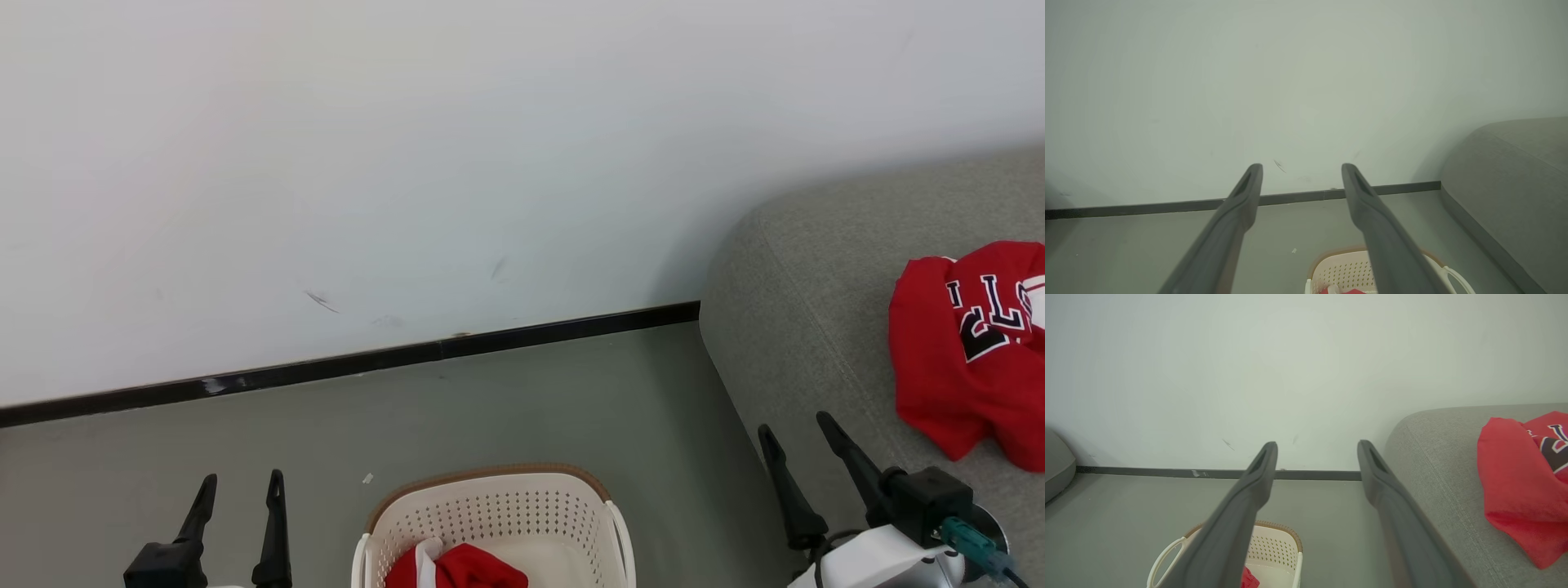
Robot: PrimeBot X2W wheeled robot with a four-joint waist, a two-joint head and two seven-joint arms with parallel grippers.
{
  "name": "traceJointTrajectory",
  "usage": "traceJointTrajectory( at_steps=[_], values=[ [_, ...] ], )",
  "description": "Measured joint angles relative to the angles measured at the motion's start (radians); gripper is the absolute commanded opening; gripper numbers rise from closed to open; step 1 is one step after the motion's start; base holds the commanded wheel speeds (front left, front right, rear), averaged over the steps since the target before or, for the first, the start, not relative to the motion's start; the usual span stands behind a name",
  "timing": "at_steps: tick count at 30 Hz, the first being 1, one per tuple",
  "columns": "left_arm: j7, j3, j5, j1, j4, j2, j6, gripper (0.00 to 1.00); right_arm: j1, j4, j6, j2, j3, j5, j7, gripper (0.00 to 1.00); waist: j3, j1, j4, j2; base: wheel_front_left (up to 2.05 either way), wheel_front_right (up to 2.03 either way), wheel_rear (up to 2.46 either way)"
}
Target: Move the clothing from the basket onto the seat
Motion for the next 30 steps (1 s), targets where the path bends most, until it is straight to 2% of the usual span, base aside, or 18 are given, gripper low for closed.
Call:
traceJointTrajectory(
  at_steps=[18,30],
  values=[
    [0.0,0.017,0.035,0.002,-0.026,-0.002,-0.028,1.0,0.017,-0.055,0.0,0.006,0.01,-0.007,0.0,1.0,0.043,0.0,0.006,-0.0001,0.0,0.0,0.0],
    [0.011,-0.052,0.089,-0.091,0.042,0.024,-0.065,1.0,0.009,-0.118,0.0,0.007,-0.004,-0.014,0.0,1.0,0.105,0.0,-0.003,0.0,0.0,0.0,0.0]
  ],
)
